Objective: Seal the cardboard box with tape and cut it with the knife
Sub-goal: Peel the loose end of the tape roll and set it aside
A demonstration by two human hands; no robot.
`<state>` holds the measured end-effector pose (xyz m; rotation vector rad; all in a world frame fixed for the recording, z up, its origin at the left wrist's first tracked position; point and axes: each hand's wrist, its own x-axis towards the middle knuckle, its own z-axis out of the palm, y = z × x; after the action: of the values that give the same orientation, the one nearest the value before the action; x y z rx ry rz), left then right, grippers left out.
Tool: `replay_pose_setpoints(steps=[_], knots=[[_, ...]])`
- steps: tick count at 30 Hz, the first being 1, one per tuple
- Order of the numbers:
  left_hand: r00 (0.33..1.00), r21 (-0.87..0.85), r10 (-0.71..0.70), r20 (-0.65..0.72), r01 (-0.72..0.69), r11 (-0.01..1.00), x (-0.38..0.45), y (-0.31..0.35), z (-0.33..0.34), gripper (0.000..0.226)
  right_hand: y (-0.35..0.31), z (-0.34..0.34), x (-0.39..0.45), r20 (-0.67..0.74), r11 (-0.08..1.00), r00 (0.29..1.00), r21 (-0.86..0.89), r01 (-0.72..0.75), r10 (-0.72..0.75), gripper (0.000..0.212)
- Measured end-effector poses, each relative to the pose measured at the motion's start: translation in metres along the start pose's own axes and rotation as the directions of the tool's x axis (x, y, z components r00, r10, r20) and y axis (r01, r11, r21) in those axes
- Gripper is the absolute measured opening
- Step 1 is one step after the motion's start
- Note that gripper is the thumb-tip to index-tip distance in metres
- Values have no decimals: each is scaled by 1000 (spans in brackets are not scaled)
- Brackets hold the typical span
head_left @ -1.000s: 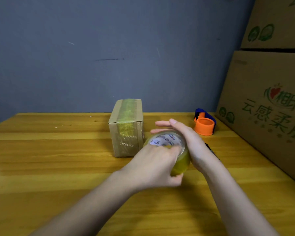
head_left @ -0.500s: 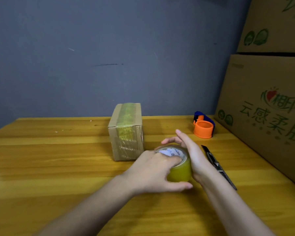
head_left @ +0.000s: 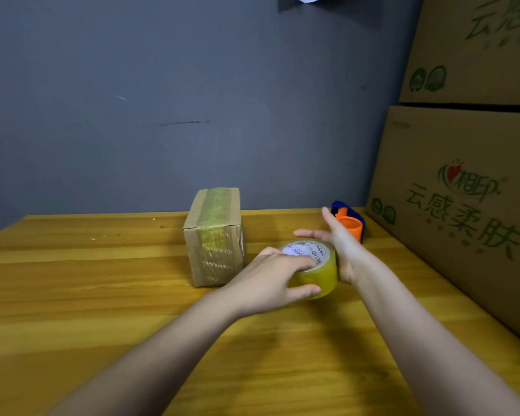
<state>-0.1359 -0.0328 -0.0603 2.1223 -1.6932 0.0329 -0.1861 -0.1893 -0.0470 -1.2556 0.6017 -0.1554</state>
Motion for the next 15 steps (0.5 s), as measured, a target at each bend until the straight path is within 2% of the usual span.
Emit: replay_pose_setpoints(steps=[2,3,4,5,7,10,15], knots=[[998,-73,-63,-27,61,995,4,-2,-2,22,-1,-7,5,-161,986,982,119,119,-99,61],[994,-113,-100,-42,95,989,8,-2,-2,20,0,-9,5,-281,971,943,106,213,-176,52],[987,-123,-148,-59,140,982,13,-2,-1,24,1,-11,3,-382,953,885,31,300,-266,43],[976,-94,-200,-82,192,977,20,-1,0,29,2,-11,1,-420,933,837,-83,350,-351,37],[950,30,-277,-141,284,958,37,-1,4,41,6,-8,1,-345,883,818,-277,379,-460,32],[937,167,-289,-195,322,932,65,-1,14,41,5,-5,5,-213,818,843,-444,367,-494,28],[947,215,-218,-235,270,939,99,-11,31,35,-10,-28,42,-266,751,810,-592,291,-523,34]])
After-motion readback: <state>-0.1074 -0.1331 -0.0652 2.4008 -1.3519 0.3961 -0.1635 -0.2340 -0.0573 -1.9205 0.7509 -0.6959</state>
